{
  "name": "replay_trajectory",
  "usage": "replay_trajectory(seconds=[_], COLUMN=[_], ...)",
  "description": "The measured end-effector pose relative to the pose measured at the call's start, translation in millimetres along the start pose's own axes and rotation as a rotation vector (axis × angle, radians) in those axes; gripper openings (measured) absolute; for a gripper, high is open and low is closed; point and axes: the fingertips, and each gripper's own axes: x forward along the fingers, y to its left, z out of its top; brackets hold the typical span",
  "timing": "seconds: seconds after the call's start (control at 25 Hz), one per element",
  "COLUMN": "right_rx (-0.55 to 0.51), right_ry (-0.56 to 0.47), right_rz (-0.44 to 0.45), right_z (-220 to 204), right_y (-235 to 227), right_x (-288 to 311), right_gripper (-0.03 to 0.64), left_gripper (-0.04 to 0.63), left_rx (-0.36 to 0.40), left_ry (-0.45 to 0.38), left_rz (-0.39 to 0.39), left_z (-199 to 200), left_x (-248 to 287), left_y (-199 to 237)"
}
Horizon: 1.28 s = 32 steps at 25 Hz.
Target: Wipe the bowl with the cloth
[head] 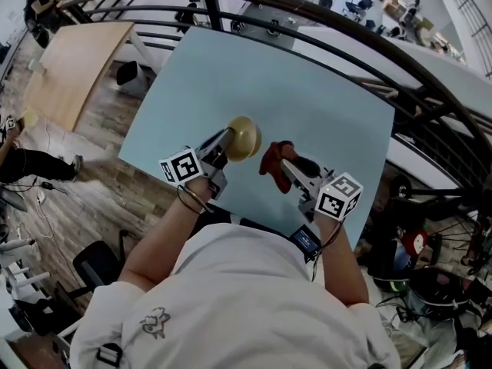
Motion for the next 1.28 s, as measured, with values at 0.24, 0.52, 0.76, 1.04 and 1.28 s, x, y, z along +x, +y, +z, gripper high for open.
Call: replay_trajectory(seconds=[0.24,0.52,0.76,1.04,1.28], right_rx=[0.024,0.002,-0.03,-0.034,-0.034], right_ry=[0.031,0.111,0.134,0.18,0.229], right_rz=[-0.08,-0.19,-0.255,-0.302,-0.307], right_z=[-25.9,-69.4,-92.0,-124.2,-150.1], right_y=[-24.4,-51.3,-69.7,-85.8,-90.3], right_x=[-9.0,-16.8,-14.2,-14.9,-18.2], right_gripper=[0.089,0.089,0.089,0.089,0.089], left_gripper=[0.025,0.025,0.025,0.025,0.025], left_rx=[0.07,0.165,0.312,0.359,0.406], left_ry=[0.077,0.195,0.293,0.355,0.419], left_rz=[0.104,0.21,0.257,0.295,0.295], left_z=[-18.6,-51.7,-78.9,-112.7,-148.4], left_x=[-7.2,-16.5,-19.1,-18.0,-16.3], left_y=[31.5,66.3,93.4,125.1,136.9])
